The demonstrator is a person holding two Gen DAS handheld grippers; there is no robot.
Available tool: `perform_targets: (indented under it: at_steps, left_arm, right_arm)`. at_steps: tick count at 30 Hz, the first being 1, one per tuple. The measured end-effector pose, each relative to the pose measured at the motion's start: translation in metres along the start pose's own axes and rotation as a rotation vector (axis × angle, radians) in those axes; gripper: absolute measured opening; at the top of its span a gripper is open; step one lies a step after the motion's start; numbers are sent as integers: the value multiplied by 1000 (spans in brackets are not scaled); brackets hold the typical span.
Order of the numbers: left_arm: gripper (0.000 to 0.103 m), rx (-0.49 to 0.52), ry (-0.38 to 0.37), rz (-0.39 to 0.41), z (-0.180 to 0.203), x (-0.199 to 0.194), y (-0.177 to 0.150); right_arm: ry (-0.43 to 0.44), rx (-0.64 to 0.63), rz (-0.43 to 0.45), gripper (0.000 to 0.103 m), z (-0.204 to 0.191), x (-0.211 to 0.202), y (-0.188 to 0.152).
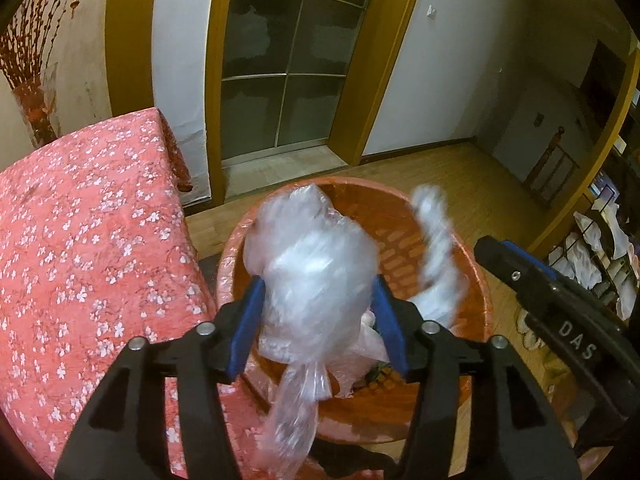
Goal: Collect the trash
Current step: 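Open both grippers over the basket to drop both bags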
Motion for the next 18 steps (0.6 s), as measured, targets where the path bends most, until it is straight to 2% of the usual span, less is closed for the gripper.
perform_targets:
  at_steps: [2,4,6,12,18]
  left_arm:
    - [58,-1,3,-1,-4,0,-1]
    - [60,-3,15,3,-7,-2,-1]
    - [62,-9,27,11,-11,-6,-2]
    - [74,1,72,97,-28,-42,-8]
    - [88,29,119,218,-44,-96,-21]
  right_arm:
    - [-6,4,4,44,1,-1,-1]
    - [-9,8,6,51,2,-4,-2]
    - [-26,5,22,64,3,-10,-3]
    - [-57,-27,83,90,-2,-36,-5]
    - [-67,-70,146,99,-20,-68,-10]
Point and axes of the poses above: each gripper's, at about its wrist camera, not at the fingertips, and x roughly the way its jaws point, z to its right, y to its top, the point moved 1 cm from there along x, roughly the way its jaws point, and after that the axes turned 14 degrees about -x, right-handed, at the moved point
